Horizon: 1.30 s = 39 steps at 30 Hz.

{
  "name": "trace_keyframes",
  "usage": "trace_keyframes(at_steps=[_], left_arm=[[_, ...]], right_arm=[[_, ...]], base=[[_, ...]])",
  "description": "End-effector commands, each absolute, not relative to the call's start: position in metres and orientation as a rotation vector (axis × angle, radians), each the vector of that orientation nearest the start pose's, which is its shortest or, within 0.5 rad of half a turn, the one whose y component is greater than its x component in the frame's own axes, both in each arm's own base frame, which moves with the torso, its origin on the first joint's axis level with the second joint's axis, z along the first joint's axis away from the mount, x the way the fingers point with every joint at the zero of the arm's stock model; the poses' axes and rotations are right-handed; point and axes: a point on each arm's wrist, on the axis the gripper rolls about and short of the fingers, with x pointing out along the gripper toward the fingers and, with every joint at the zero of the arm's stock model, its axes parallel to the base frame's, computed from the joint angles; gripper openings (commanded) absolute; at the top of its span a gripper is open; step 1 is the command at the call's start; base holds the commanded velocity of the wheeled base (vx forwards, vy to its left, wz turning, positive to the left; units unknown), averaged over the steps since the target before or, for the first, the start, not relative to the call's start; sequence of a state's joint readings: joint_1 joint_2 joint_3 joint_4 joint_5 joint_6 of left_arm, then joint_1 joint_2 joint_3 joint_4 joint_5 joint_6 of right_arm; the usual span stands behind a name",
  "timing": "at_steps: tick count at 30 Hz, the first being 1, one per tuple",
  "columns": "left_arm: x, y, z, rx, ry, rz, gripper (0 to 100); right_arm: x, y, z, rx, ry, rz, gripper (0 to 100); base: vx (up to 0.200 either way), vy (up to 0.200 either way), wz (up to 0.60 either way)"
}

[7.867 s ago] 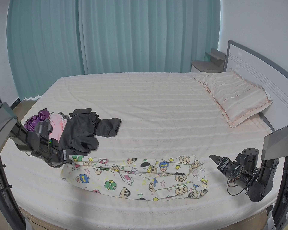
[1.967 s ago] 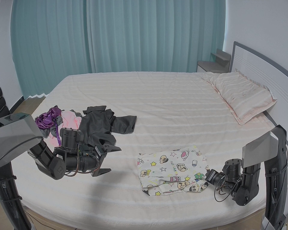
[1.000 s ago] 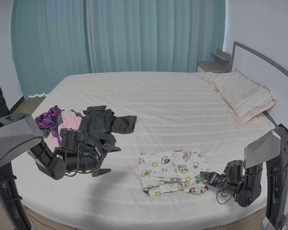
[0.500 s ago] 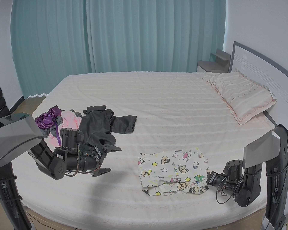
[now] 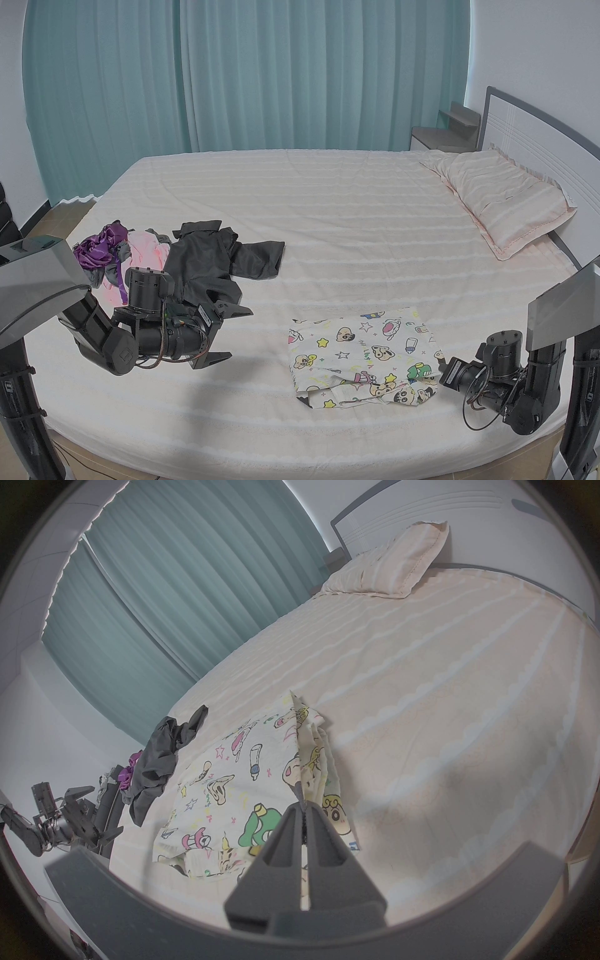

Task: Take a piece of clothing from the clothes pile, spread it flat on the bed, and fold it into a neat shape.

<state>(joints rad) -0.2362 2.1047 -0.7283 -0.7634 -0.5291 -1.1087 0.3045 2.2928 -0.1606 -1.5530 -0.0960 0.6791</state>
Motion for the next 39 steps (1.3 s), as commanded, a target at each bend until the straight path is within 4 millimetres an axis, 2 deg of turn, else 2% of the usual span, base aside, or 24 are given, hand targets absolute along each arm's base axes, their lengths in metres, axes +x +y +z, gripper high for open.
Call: trace_keyframes(at_steps=[1,12,16,26,27,32,35,37,39], left_arm=[[0.33,-0.091,0.044,-1.108,0.973,-0.32,100],[0.33,-0.091,0.044,-1.108,0.971,-0.321,100],[0.33,-0.091,0.044,-1.108,0.973,-0.32,100],[0.33,-0.091,0.044,-1.108,0.973,-0.32,100],[0.33,-0.091,0.044,-1.108,0.973,-0.32,100],[0.331,-0.091,0.044,-1.108,0.971,-0.321,100],[0.331,-0.091,0.044,-1.108,0.971,-0.321,100],[0.331,-0.091,0.044,-1.108,0.971,-0.321,100],[0.331,-0.091,0.044,-1.108,0.971,-0.321,100]], right_arm=[[0.237,0.074,-0.005,0.545,0.576,0.023,0],[0.217,0.064,0.007,0.469,0.586,0.034,0],[0.208,0.064,0.006,0.452,0.62,0.034,0],[0.205,0.064,-0.005,0.413,0.686,0.02,0],[0.205,0.063,-0.007,0.401,0.706,0.015,100],[0.201,0.062,-0.016,0.377,0.776,-0.005,100],[0.204,0.06,-0.014,0.37,0.747,-0.004,100],[0.21,0.057,-0.01,0.373,0.704,-0.005,100],[0.232,0.055,-0.004,0.385,0.596,0.002,100]], base=[[0.0,0.0,0.0],[0.0,0.0,0.0],[0.0,0.0,0.0],[0.0,0.0,0.0],[0.0,0.0,0.0],[0.0,0.0,0.0],[0.0,0.0,0.0],[0.0,0.0,0.0],[0.0,0.0,0.0]])
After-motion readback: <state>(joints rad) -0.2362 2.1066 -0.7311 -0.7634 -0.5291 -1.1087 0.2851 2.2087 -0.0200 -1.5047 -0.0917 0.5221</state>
